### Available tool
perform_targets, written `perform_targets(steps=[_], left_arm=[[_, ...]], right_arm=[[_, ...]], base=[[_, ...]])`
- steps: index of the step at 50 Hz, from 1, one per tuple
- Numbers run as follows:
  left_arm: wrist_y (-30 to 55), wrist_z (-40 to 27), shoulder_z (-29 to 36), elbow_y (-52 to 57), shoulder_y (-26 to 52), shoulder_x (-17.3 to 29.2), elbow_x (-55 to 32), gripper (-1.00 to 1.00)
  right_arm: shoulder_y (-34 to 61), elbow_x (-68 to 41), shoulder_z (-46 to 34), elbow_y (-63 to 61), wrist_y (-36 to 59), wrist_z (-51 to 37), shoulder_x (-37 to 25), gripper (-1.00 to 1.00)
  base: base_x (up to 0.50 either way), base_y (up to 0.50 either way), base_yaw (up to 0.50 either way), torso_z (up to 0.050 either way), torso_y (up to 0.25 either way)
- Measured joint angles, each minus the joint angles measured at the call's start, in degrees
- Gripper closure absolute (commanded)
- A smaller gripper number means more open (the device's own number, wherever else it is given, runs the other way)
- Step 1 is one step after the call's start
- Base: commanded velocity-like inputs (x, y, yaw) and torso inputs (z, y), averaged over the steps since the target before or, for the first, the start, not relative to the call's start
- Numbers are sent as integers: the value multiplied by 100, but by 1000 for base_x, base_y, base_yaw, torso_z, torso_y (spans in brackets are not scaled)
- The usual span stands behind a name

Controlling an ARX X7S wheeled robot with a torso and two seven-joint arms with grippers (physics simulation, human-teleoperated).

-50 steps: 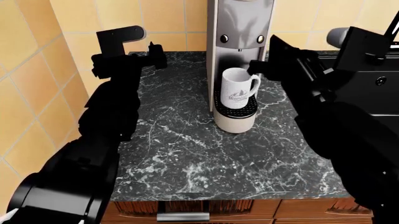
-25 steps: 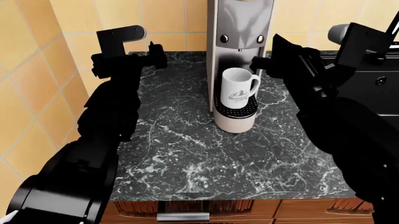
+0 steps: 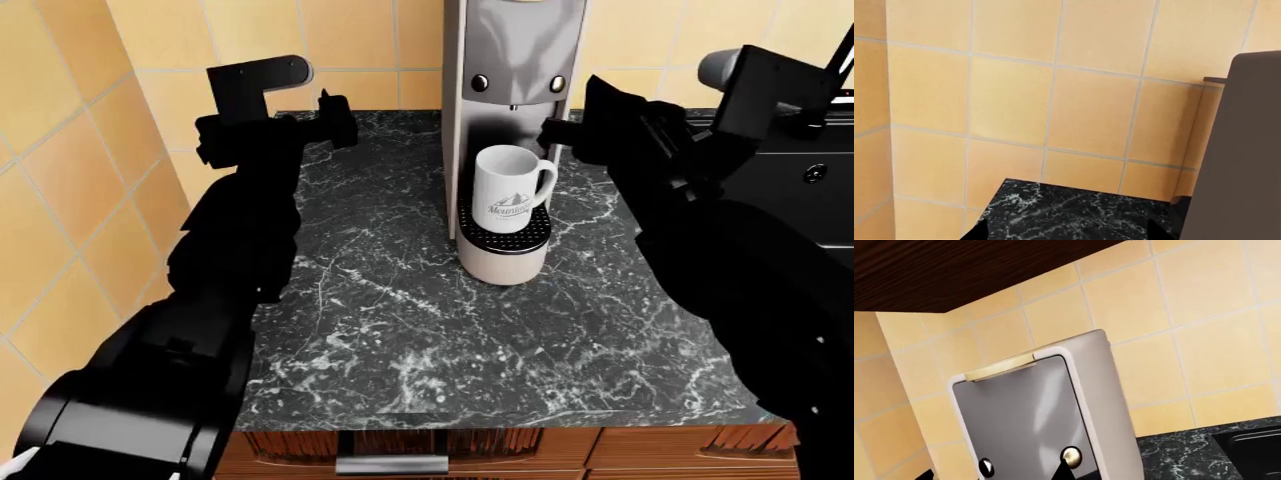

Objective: Pick the mug from the cabinet, place it under the coffee machine dispenser, and press the start button.

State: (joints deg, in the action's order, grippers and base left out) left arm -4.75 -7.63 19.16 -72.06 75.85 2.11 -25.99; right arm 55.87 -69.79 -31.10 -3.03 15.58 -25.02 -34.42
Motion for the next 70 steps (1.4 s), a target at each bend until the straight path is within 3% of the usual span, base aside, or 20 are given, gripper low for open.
perform_targets(steps=[70], left_arm=[[-106,37,70,-135,45,-18,-43,-100]], right_arm=[[671,191,-294,1194,301,416,468,100]], base=[[0,0,0,0,0]])
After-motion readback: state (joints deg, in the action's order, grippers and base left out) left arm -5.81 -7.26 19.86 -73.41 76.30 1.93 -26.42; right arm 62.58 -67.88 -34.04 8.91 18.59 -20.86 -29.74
